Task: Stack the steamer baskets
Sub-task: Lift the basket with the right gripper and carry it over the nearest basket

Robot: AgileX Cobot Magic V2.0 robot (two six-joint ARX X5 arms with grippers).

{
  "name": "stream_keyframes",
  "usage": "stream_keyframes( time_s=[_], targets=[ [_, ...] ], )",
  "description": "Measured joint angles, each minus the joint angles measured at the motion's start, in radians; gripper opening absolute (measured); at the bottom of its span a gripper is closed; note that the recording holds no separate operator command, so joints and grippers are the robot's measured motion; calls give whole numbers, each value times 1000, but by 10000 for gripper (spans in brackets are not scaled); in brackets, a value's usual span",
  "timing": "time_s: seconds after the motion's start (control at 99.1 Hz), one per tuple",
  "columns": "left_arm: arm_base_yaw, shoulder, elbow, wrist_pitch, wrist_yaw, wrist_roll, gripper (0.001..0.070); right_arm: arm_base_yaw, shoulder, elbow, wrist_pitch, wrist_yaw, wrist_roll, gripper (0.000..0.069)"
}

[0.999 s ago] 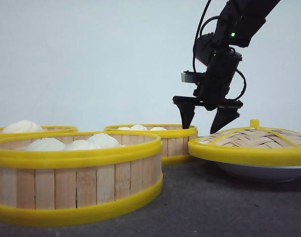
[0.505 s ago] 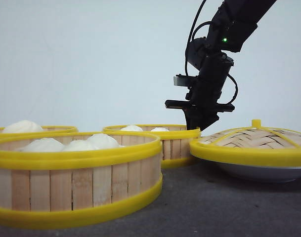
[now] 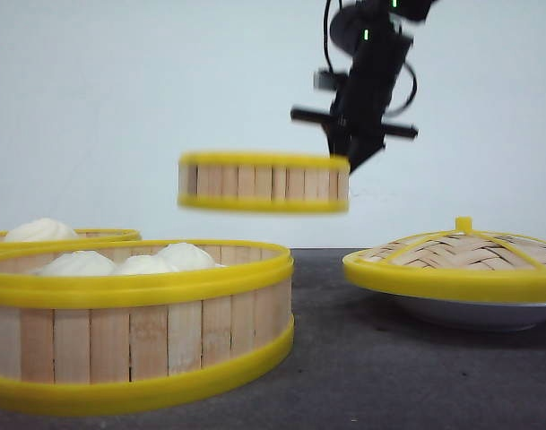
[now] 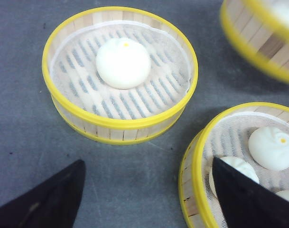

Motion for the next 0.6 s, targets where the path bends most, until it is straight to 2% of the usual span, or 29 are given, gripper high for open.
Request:
stream_keyframes(
  time_s=[0.131,0.212,0.454,0.595],
  targets=[
    [0,0,0,0,0,0,519,14,-1,86,-179,-3,2,26],
    [0,0,0,0,0,0,519,25,-16,92,-242,-3,2,26],
    [0,0,0,0,0,9,519,81,-107,93,-371,6,2,26],
    [0,0,0,0,-1,18,519,141,-160,93,-406,68,2,26]
  ],
)
